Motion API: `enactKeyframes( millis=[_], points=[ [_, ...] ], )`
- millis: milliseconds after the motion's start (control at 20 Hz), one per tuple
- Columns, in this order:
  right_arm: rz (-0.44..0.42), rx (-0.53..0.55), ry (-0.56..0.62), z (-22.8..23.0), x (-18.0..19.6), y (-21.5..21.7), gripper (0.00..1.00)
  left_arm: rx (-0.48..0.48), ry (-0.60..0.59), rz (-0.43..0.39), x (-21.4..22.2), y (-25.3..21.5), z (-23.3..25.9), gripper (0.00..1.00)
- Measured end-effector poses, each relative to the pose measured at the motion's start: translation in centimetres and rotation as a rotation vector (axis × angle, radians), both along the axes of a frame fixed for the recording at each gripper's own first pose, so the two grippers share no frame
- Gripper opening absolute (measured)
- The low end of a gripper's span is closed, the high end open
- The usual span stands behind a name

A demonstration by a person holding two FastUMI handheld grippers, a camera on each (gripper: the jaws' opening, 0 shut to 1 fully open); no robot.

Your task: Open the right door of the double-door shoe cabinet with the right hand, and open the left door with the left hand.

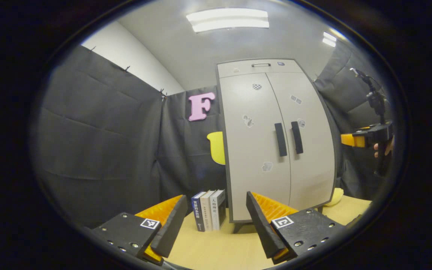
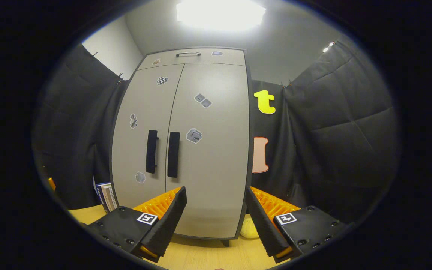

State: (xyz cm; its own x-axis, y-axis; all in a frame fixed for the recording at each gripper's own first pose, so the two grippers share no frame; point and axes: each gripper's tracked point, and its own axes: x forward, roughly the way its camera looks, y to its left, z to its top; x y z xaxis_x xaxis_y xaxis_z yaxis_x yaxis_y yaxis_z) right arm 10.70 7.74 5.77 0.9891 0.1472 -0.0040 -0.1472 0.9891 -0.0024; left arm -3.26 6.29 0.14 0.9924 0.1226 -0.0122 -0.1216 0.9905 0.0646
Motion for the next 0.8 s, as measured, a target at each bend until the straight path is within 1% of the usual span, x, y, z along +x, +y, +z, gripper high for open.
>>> enactKeyframes(
  millis=[150,200,300,400,450,500,550,800],
  points=[
    [0.033,0.006,-0.007,0.9,1.8,2.2,0.97,0.008,0.006,0.034,-0.6,1.3,-0.1,0.92],
    [0.047,0.008,-0.005,1.1,2.4,3.1,0.99,0.009,0.007,0.046,-0.8,1.6,-0.1,0.92],
    [0.071,0.016,-0.003,1.5,3.6,4.8,0.97,0.012,0.01,0.066,-1.5,2.3,-0.2,0.92],
    [0.082,0.022,0.001,1.7,4.8,6.1,0.99,0.017,0.013,0.086,-2.0,3.0,-0.2,0.92],
    [0.091,0.026,0.006,1.9,5.5,6.9,0.97,0.018,0.015,0.095,-2.2,3.3,-0.1,0.92],
    [0.102,0.031,0.014,2.0,6.2,7.6,0.99,0.019,0.016,0.106,-2.5,3.7,-0.3,0.92],
    [0.114,0.042,0.018,2.2,6.8,8.3,0.97,0.019,0.018,0.117,-2.8,4.0,-0.3,0.92],
    [0.111,0.068,0.04,2.7,10.4,10.2,0.98,0.016,0.039,0.175,-4.4,6.2,-1.0,0.92]
  ],
)
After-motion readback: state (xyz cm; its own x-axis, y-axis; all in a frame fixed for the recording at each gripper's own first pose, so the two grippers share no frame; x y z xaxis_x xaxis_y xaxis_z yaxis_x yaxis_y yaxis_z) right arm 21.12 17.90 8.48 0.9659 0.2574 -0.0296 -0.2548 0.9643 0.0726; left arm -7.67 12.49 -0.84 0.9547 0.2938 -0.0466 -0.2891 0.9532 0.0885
